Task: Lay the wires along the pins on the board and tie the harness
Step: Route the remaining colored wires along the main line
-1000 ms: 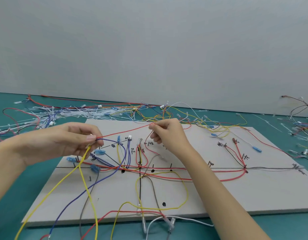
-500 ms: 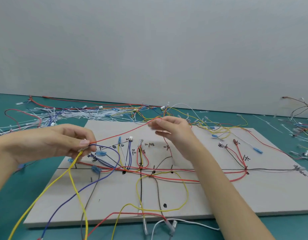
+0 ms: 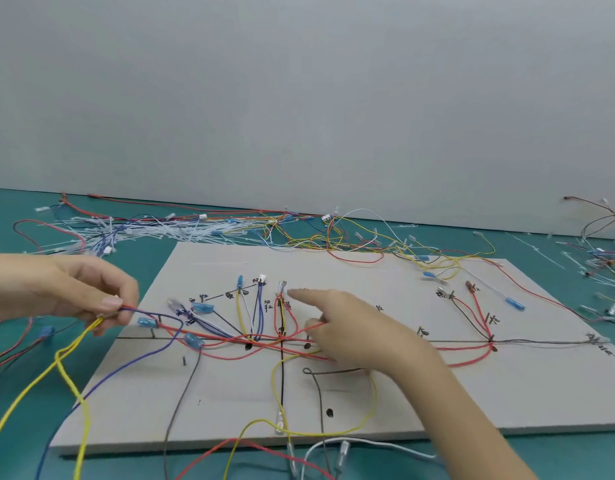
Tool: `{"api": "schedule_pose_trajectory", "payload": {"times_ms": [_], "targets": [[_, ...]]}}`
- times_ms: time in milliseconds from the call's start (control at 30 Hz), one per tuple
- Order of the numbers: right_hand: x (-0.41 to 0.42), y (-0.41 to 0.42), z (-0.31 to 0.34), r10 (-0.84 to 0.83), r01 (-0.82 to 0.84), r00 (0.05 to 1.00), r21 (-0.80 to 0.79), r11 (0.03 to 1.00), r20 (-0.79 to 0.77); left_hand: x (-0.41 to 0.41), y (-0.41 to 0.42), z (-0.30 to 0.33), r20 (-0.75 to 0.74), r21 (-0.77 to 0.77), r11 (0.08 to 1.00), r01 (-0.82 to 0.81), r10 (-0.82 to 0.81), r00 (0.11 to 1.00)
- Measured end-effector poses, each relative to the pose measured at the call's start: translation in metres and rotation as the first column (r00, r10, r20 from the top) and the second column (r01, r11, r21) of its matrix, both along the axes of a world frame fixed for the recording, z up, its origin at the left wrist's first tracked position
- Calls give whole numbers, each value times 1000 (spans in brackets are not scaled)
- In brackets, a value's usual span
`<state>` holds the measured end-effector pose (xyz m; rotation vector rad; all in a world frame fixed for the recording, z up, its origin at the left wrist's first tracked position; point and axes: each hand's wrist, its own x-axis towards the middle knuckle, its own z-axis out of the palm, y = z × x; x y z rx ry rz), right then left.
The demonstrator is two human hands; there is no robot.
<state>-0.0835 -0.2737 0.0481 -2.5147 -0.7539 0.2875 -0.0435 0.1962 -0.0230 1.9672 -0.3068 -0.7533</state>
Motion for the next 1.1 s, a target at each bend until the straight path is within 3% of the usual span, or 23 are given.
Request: {"api": "schedule_pose_trajectory", "payload": {"times_ms": [100,300,467,600,700,900,1033,1100], "targets": [[2,7,-7,-16,25,993,-74,997,120,-1,-14,10,3,19,1000,-22,22,1000],[4,9,-13,-16,36,988,-131,991,153,-14,-34,23,25,-29,999,-36,36,999],[4,13,-14,-8,43,981,-182,982,192,-9,-35,21,-38,-104,993,48,-52,998],[6,16,-13,-10,48,984,-209,977,179,6,-33,18,-77,-217,948,234,-256,964],[8,18,-12,-21,55,989,-227,972,146,15,-27,5,-74,-199,965,169,-187,980],[4,-2,-3,-37,42,997,87,995,-67,23,-14,-8,-31,18,995,-96,96,995],[3,-23,12,23,42,984,351,935,-179,19,-13,-12,-68,198,976,-88,103,992],[3,-31,18,76,10,976,388,922,-206,18,-14,-13,-84,209,974,-85,104,991]]}}
